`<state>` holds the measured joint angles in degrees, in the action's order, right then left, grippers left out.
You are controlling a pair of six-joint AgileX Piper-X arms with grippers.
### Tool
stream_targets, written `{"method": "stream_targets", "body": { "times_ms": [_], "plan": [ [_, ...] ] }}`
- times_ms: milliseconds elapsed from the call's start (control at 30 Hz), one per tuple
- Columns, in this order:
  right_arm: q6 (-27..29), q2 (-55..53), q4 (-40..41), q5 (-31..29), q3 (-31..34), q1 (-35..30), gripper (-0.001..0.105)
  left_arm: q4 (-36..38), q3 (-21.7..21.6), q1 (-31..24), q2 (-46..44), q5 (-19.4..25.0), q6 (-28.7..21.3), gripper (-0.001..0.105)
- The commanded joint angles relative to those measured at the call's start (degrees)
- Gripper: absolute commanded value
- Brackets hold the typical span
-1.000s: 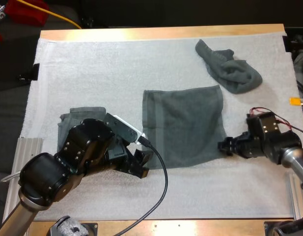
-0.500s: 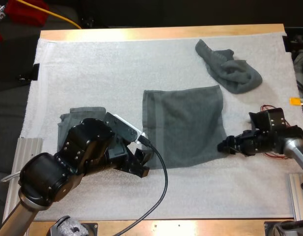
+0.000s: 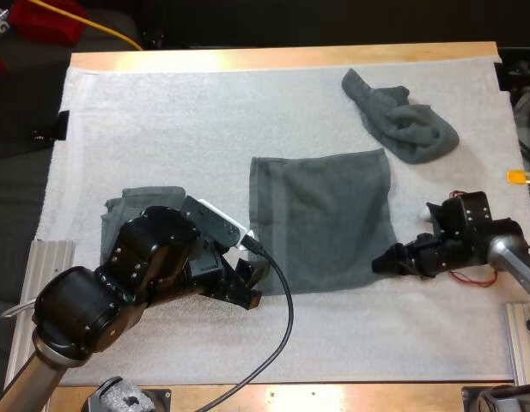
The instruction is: Pick towel from pile, fold and stack
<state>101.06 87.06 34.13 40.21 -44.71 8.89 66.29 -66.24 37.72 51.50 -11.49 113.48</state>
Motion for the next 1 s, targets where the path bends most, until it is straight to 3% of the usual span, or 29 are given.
{"method": "stream_targets", "body": {
  "times_ms": [0,433,500,667,967],
  "plan": [
    [1.7,0.4,2.2,2.5,0.4,-0.1,0.059,-0.6,-0.1,0.1,-0.1,0.2,0.5,0.064],
    [5.0,0.4,8.7,2.5,0.4,-0.1,0.059,-0.6,-0.1,0.1,-0.1,0.2,0.5,0.064],
    [4.5,0.4,8.7,2.5,0.4,-0.1,0.057,-0.6,-0.1,0.1,-0.1,0.2,0.5,0.064],
    [4.1,0.2,8.7,2.3,0.4,-0.1,0.038,-0.6,-0.1,0.1,-0.1,0.2,0.5,0.064],
    [2.6,0.2,8.7,-0.5,0.4,-0.1,0.037,-0.6,-0.1,0.1,-0.1,0.2,0.5,0.064]
  ]
}}
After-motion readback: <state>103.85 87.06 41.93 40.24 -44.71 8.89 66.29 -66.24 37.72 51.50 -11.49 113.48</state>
